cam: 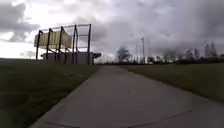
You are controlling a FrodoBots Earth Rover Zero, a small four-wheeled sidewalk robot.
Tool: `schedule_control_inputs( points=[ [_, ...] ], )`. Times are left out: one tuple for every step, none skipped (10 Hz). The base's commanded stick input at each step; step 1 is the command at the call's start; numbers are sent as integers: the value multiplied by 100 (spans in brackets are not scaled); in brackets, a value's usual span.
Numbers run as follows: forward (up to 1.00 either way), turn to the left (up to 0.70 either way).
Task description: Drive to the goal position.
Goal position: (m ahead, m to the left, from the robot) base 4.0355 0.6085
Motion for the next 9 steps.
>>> schedule_control_inputs(
  points=[
    [100, 39],
    [100, 31],
    [100, 14],
    [100, 3],
    [100, 0],
    [100, 0],
    [100, 0],
    [100, 0],
    [100, 0]
  ],
)
